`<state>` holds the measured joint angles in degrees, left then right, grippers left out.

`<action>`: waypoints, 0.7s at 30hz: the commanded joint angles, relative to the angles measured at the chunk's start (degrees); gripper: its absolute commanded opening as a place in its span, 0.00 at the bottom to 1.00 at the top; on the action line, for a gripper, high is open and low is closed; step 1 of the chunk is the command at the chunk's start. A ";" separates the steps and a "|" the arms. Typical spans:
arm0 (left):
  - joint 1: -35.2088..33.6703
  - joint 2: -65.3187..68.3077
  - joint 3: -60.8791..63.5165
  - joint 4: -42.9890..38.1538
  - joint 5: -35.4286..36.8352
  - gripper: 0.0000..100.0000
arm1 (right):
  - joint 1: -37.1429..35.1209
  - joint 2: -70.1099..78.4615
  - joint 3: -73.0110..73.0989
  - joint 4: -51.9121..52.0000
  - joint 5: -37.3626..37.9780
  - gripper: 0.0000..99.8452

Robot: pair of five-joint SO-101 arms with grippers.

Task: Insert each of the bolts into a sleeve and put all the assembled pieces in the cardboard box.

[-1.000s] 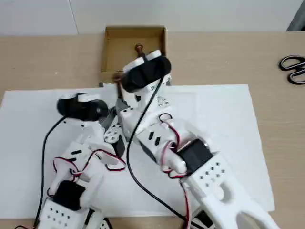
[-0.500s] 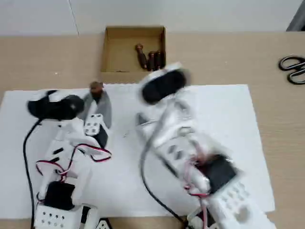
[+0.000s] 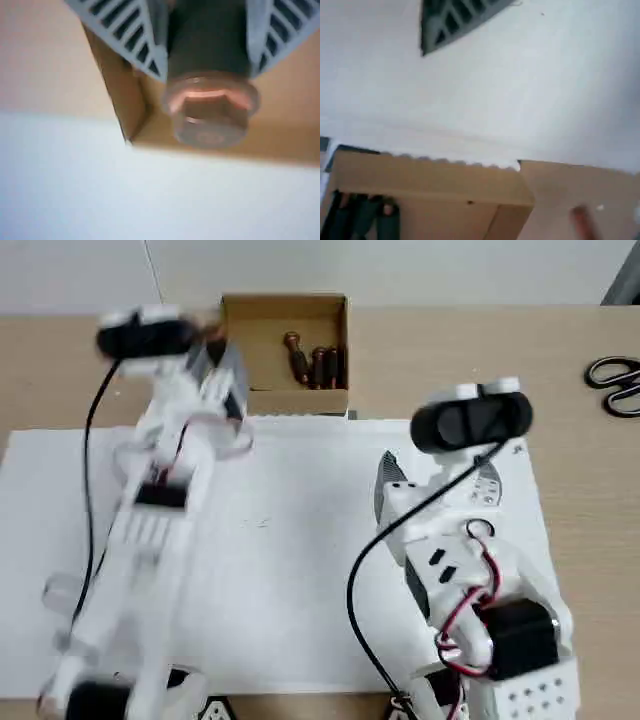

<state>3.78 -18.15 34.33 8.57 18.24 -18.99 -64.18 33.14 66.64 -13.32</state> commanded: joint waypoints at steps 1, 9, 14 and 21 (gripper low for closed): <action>1.32 22.68 -22.99 -2.20 -0.09 0.00 | 0.40 -2.95 -0.53 2.15 0.62 0.39; 3.69 62.07 -65.27 3.52 -1.14 0.04 | 0.40 -8.04 3.52 6.37 0.62 0.39; 4.13 81.76 -89.27 18.81 -1.85 0.34 | 0.40 -10.42 5.80 7.69 1.32 0.39; -1.41 88.00 -122.68 36.13 6.42 0.41 | 0.22 -10.59 5.98 7.78 3.87 0.39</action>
<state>5.19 71.34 -70.64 39.16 22.46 -19.16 -74.20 39.30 74.20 -10.42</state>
